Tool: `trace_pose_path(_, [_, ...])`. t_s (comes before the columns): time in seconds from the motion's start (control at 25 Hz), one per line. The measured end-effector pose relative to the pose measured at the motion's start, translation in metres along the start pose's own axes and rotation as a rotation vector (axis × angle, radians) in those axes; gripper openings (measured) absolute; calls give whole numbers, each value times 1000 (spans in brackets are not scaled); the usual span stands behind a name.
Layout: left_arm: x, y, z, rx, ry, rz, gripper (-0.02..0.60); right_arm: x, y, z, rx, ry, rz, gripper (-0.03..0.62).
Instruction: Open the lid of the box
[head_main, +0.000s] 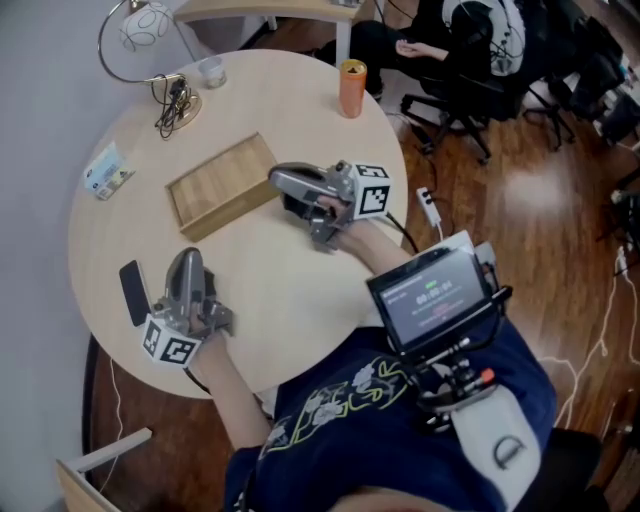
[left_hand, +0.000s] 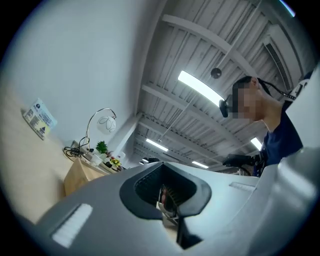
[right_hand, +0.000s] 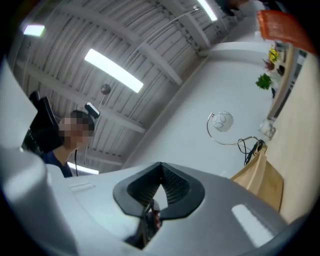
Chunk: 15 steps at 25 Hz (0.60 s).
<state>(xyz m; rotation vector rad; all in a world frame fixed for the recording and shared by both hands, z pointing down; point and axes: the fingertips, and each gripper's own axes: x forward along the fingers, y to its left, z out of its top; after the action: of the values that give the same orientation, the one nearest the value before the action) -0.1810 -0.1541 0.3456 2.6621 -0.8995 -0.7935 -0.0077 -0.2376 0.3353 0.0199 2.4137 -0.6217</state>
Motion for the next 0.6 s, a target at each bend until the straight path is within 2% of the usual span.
trace_pose_path(0.12, [-6, 2, 4, -77, -46, -10, 2, -6, -6, 11, 78, -82, -6, 20])
trace_pose_path(0.2, [-8, -2, 3, -38, -23, 6, 2, -5, -5, 9, 69, -74, -17, 20])
trace_pose_path(0.24, [-6, -5, -1, 24, 18, 14, 2, -2, -3, 5, 46, -46, -21, 20])
trace_pose_path(0.36, [9, -8, -35, 293, 248, 30, 2, 15, 10, -21, -57, 110, -7, 20])
trace_pose_path(0.4, [12, -9, -49, 359, 331, 30, 2, 22, 16, -32, -93, 176, 7, 20])
trace_pose_path(0.48, [17, -13, -68, 397, 445, 10, 2, 33, 25, -57, -161, 311, 31, 20])
trace_pose_path(0.6, [14, -16, -84, 340, 526, -13, 2, 29, 24, -100, -309, 571, 7, 20])
